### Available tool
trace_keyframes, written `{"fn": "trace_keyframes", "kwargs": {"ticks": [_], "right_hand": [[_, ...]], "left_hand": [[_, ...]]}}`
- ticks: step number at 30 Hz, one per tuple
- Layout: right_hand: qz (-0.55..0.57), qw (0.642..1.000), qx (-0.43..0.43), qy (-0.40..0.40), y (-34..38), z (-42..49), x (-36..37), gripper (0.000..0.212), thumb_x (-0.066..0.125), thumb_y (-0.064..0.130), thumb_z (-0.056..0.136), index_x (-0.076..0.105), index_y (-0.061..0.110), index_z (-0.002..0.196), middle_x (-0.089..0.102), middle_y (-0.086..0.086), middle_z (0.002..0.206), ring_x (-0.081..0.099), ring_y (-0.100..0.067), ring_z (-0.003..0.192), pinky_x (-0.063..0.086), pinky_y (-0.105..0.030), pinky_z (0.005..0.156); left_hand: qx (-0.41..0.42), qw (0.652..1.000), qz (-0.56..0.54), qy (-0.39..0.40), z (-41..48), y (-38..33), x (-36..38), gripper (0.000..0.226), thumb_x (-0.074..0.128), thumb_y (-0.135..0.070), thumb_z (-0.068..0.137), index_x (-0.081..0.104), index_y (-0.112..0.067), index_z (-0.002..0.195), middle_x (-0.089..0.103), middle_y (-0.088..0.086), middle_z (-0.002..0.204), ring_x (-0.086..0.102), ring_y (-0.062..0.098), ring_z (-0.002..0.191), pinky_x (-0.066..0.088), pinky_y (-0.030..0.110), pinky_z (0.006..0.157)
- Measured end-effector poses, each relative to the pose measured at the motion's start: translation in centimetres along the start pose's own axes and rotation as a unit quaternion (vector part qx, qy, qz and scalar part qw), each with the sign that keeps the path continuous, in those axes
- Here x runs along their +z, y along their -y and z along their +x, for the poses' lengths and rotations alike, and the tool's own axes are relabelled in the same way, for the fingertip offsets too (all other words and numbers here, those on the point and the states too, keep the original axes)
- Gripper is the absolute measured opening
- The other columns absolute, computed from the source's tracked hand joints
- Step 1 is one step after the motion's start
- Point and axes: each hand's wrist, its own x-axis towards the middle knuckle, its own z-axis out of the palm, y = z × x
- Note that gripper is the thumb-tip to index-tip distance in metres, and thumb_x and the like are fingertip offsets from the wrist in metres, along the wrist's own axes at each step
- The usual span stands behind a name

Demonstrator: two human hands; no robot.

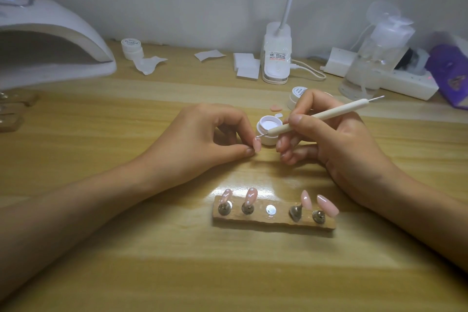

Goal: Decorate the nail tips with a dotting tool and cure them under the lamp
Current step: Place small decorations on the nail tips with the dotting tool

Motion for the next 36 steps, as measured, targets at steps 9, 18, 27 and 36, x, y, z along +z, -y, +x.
{"fn": "trace_keyframes", "kwargs": {"ticks": [9, 18, 27, 36], "right_hand": [[-0.001, 1.000, 0.002, 0.000, 0.02, -0.03, -0.03, 0.013, 0.060, 0.017, 0.086, 0.053, 0.013, 0.075, 0.067, -0.012, 0.064, 0.064, -0.020, 0.056, 0.054, -0.025, 0.052], [-0.002, 1.000, 0.004, 0.001, 0.01, -0.01, -0.03, 0.013, 0.059, 0.017, 0.086, 0.052, 0.012, 0.076, 0.067, -0.012, 0.064, 0.064, -0.020, 0.056, 0.054, -0.025, 0.052], [-0.002, 1.000, 0.001, 0.001, 0.02, -0.06, -0.01, 0.012, 0.059, 0.016, 0.086, 0.053, 0.013, 0.076, 0.067, -0.012, 0.064, 0.064, -0.020, 0.056, 0.054, -0.025, 0.053], [0.013, 1.000, -0.012, -0.005, 0.25, -0.15, 0.04, 0.014, 0.059, 0.018, 0.087, 0.052, 0.014, 0.075, 0.067, -0.011, 0.064, 0.063, -0.019, 0.056, 0.054, -0.026, 0.053]], "left_hand": [[0.002, 1.000, 0.003, 0.001, 0.02, 0.02, 0.05, 0.018, 0.079, -0.011, 0.079, 0.072, -0.027, 0.074, 0.068, -0.018, 0.074, 0.062, 0.003, 0.065, 0.044, 0.010, 0.064], [0.002, 1.000, 0.004, 0.004, 0.05, 0.02, 0.02, 0.019, 0.079, -0.012, 0.080, 0.072, -0.029, 0.074, 0.067, -0.018, 0.073, 0.061, 0.003, 0.065, 0.044, 0.012, 0.064], [0.001, 1.000, 0.004, 0.004, 0.03, 0.04, 0.00, 0.019, 0.079, -0.013, 0.079, 0.071, -0.030, 0.074, 0.069, -0.016, 0.075, 0.062, 0.004, 0.066, 0.046, 0.012, 0.065], [0.001, 1.000, -0.002, 0.004, 0.01, 0.08, -0.01, 0.022, 0.079, -0.011, 0.080, 0.071, -0.031, 0.074, 0.071, -0.011, 0.079, 0.063, 0.006, 0.068, 0.049, 0.014, 0.066]]}}
